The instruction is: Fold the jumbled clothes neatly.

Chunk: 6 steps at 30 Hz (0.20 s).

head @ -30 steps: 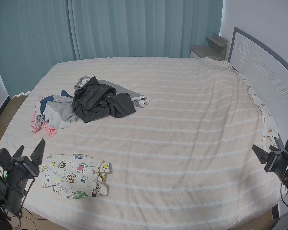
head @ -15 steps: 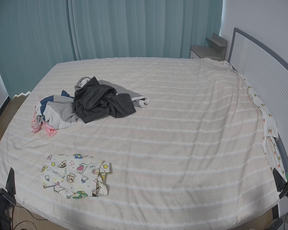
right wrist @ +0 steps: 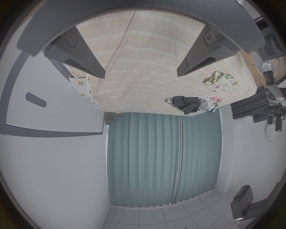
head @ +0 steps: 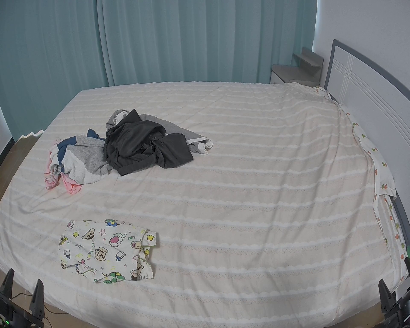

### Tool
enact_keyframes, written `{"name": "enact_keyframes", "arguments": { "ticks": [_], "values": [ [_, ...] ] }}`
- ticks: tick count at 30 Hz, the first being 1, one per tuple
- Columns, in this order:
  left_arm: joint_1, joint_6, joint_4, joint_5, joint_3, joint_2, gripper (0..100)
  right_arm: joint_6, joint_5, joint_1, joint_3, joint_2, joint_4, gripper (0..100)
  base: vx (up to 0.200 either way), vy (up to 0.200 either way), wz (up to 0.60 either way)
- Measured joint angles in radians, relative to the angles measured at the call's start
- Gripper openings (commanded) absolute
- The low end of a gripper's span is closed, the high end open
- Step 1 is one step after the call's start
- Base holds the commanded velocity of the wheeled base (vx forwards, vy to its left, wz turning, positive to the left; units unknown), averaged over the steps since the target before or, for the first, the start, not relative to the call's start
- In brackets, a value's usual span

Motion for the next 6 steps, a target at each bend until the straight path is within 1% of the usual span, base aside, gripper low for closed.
{"name": "enact_keyframes", "arguments": {
  "ticks": [1, 3, 6],
  "values": [
    [0.002, 0.004, 0.011, -0.039, 0.000, -0.006, 100, -0.004, 0.001, -0.002, 0.001, -0.007, 0.001, 100, 0.000, 0.000, 0.00],
    [0.005, 0.017, 0.031, -0.089, 0.000, -0.014, 100, -0.008, 0.001, -0.004, 0.001, -0.017, 0.002, 100, 0.000, 0.000, 0.00],
    [0.007, 0.040, 0.045, -0.113, 0.000, -0.021, 100, -0.014, 0.004, -0.007, 0.001, -0.026, 0.003, 100, 0.000, 0.000, 0.00]
  ]
}}
